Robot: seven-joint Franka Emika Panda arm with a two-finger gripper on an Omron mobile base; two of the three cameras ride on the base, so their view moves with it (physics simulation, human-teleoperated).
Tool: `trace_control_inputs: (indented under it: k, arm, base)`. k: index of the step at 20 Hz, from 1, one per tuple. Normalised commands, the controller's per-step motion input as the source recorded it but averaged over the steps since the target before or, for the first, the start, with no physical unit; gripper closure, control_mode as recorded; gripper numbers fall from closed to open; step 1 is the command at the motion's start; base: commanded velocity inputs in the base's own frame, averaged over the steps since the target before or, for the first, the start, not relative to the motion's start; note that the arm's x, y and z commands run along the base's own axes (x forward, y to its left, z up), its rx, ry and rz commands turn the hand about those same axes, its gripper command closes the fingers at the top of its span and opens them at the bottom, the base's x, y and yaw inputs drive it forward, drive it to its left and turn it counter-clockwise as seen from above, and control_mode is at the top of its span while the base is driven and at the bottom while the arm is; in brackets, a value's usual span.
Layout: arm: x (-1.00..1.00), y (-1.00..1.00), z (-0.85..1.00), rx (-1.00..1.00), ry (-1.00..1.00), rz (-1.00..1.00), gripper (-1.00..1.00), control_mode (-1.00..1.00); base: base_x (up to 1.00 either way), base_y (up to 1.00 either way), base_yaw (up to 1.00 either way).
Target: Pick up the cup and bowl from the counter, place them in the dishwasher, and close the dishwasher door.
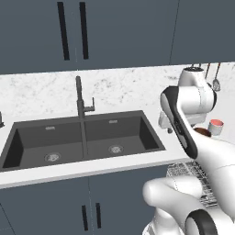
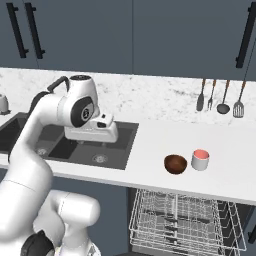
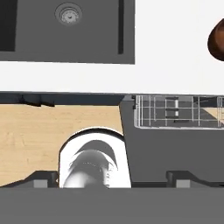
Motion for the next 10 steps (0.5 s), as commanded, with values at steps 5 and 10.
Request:
trace_control_inputs:
  k: [5,10]
  arm:
    - [0.14,-0.59,-0.55,0.02,-0.16,0.02,-1.00,-1.00]
    - [0.25,-0.49,-0.22,0.03,-0.11,0.04,-1.00,-1.00]
  base:
    - [0.00,0.00,0.00]
    - [0.00,0.00,0.00]
